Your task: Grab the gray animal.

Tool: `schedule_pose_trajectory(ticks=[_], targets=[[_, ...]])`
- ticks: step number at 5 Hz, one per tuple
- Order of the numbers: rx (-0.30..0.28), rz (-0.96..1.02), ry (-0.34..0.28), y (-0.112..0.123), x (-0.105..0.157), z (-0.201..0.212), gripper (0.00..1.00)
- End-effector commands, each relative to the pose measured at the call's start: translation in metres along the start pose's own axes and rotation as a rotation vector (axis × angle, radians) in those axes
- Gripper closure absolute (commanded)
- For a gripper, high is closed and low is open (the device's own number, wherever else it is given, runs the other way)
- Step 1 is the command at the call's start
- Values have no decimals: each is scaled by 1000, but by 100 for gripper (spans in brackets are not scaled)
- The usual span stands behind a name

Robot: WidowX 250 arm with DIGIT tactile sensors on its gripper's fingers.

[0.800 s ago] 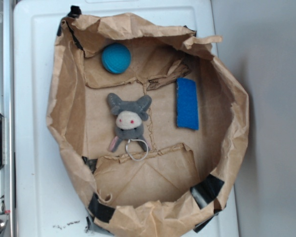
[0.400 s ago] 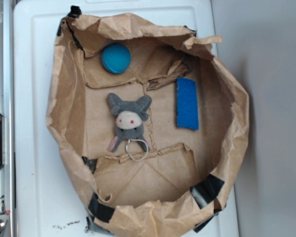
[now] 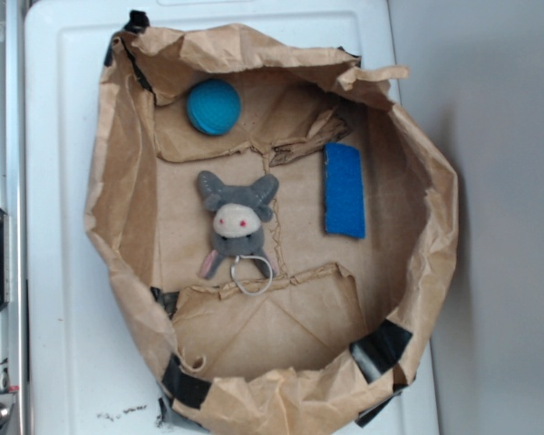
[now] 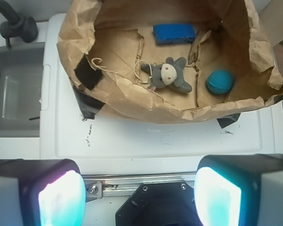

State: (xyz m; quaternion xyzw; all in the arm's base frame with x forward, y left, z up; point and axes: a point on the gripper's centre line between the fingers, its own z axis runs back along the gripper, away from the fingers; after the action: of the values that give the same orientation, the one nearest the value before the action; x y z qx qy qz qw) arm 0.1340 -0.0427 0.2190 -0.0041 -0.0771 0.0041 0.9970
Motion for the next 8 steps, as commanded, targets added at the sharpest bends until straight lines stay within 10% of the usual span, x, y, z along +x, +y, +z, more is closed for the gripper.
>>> schedule_pose_trajectory(ticks=[1,3,5,6,8], targets=[[-2,-2,-12,-1,3,3,0],[-28,95,21,-14,34,-2,0],[71,372,-4,-24,65,-39,0],[118,617,-87,-18,65,-44,0],[88,821,-11,16,103,-48,0]])
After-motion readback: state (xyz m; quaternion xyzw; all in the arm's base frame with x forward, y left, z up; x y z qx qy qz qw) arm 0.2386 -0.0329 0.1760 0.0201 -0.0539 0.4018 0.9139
